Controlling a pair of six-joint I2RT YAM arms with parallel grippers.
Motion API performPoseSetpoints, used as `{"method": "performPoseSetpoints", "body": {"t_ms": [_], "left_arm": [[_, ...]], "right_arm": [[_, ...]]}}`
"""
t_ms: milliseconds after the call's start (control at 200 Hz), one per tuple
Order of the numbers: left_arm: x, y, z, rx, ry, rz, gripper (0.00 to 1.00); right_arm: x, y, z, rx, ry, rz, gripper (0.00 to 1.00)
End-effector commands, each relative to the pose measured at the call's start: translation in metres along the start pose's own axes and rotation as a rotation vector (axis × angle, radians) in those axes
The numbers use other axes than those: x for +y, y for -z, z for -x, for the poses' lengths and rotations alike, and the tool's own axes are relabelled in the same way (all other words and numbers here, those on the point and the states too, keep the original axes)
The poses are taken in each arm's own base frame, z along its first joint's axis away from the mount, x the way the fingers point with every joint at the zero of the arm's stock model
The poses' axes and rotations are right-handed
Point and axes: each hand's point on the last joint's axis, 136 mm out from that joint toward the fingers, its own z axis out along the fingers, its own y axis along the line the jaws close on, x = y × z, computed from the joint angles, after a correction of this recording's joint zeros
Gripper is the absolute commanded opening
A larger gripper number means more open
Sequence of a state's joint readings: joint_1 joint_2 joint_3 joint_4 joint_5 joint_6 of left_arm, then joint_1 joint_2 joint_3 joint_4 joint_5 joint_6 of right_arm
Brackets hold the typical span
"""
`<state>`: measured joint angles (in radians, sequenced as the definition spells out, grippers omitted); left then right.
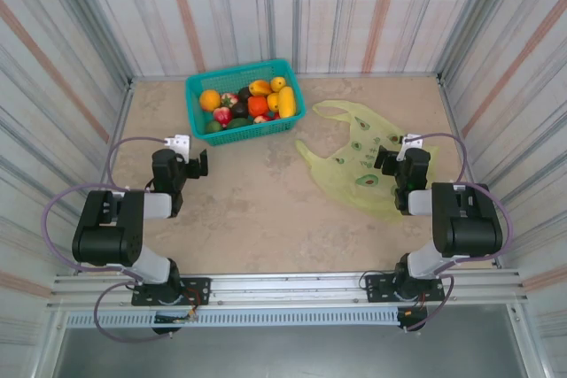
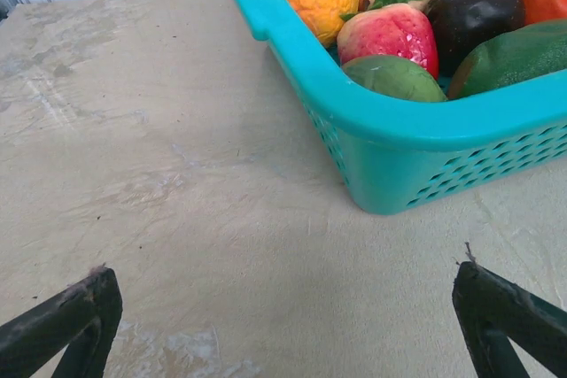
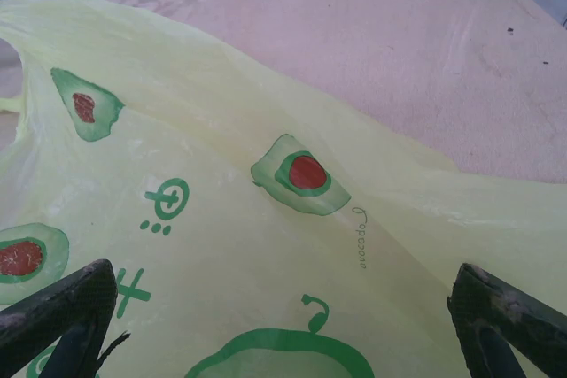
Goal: Place the fake fruits into the plastic bag and tie a complex knot
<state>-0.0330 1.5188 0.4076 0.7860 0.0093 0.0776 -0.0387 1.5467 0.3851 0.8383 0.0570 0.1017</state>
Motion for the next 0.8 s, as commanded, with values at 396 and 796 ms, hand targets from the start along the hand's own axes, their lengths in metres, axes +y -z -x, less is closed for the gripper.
{"method": "performPoseSetpoints", "body": {"t_ms": [396,796], "left_arm": [[0.0022,0.0003,0.0053,-0.017,0.006,-0.003,0.99],[0.0013,-0.0013,0.0071,-0.036,-0.004,-0.006,0.99]], "right_arm": [[-0.0015,0.0004,0.0045,-0.019,-0.005,-0.018,0.99],[-0.0013,-0.0007,0.0044,-0.016,-0.007,-0.013,0.99]]}}
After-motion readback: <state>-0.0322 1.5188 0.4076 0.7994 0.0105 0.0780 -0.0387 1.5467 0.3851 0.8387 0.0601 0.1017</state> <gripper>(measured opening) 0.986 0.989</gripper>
